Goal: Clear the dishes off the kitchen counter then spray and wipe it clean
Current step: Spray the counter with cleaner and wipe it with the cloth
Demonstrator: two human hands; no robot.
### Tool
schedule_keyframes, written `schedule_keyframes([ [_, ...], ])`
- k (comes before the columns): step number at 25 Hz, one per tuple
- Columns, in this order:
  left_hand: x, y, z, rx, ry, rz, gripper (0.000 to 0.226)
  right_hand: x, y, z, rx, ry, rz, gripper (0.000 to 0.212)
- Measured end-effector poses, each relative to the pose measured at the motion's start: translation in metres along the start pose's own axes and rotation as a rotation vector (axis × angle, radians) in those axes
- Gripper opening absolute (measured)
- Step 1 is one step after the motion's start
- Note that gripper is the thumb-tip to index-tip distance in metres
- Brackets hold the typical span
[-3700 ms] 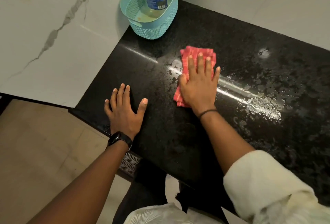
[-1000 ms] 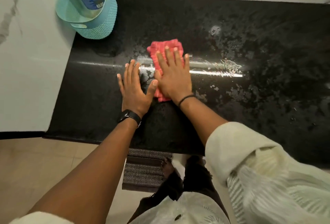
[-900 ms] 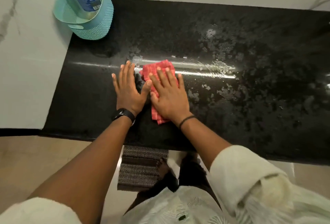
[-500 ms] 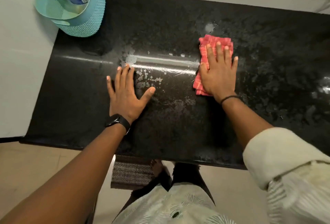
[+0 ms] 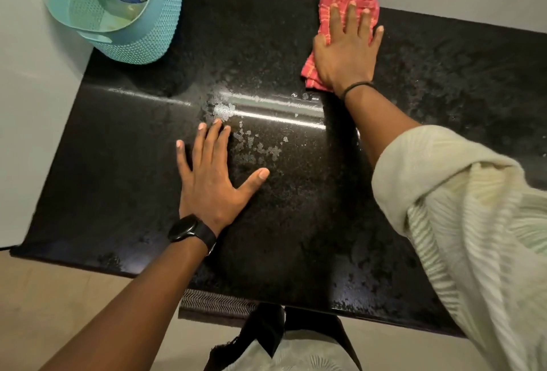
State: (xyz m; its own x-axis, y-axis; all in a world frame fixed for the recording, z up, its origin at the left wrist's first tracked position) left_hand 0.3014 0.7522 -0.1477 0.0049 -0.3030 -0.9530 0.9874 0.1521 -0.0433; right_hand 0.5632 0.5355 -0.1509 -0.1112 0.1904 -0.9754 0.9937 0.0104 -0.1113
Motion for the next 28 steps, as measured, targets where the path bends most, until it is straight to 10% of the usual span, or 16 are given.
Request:
schedule_keyframes([
  [9, -0.006, -0.006, -0.002, -0.015, -0.054, 0.076, 0.096, 0.035, -0.078, -0.123, -0.434, -0.015, -0.165, 0.067],
  [20, -0.005, -0.004, -0.001, -0.01, -0.076, 0.068, 0.095, -0.009, -0.092, 0.092, 0.106, 0.048, 0.035, 0.07],
  [28, -0.004, -0.006, 0.002, 0.009, -0.087, 0.075, 0.097, 0.045, -0.254, -0.07, -0.276, 0.023, -0.065, 0.069],
])
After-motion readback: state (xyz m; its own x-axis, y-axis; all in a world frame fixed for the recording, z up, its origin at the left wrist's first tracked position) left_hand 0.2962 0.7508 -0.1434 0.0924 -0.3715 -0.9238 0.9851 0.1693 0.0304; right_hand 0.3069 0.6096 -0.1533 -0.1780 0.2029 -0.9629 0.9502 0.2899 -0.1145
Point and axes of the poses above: each hand's wrist, its own y-axis towards the middle knuckle, its own x-axis out of the palm, z = x × y, the point moved 8 cm from there along y, towards the middle knuckle, and after that the axes turned 1 degree about y, right-handed, at the moved point
